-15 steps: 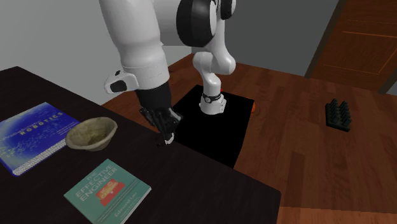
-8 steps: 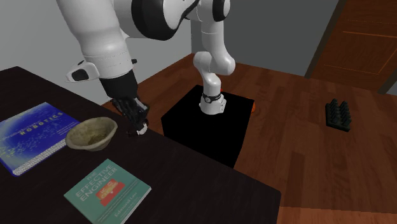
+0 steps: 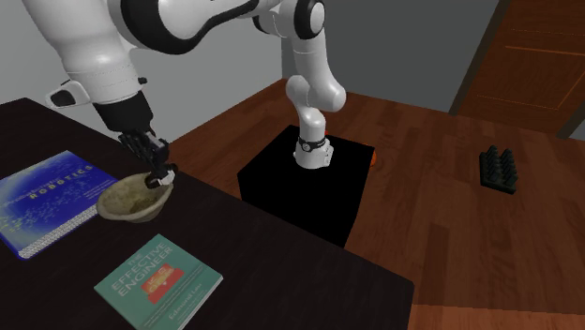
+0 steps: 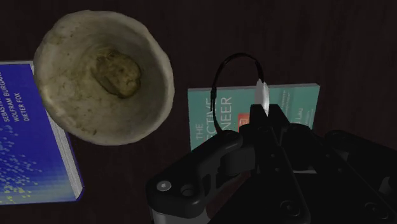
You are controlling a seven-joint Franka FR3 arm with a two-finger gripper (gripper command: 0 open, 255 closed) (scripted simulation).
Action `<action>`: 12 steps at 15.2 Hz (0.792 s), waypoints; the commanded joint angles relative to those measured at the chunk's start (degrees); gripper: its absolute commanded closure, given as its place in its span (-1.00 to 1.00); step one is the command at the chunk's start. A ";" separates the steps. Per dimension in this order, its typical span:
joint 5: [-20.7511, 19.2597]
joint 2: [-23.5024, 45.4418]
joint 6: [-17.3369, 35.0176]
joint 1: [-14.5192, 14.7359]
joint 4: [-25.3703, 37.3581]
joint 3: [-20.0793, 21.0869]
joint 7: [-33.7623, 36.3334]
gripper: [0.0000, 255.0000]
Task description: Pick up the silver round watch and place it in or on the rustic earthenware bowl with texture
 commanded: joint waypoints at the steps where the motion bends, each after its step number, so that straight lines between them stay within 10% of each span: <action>1: 0.17 1.40 -1.55 -1.56 2.72 -0.80 -2.24 1.00; 12: 1.79 19.33 -14.08 -11.02 32.08 -3.60 -12.33 1.00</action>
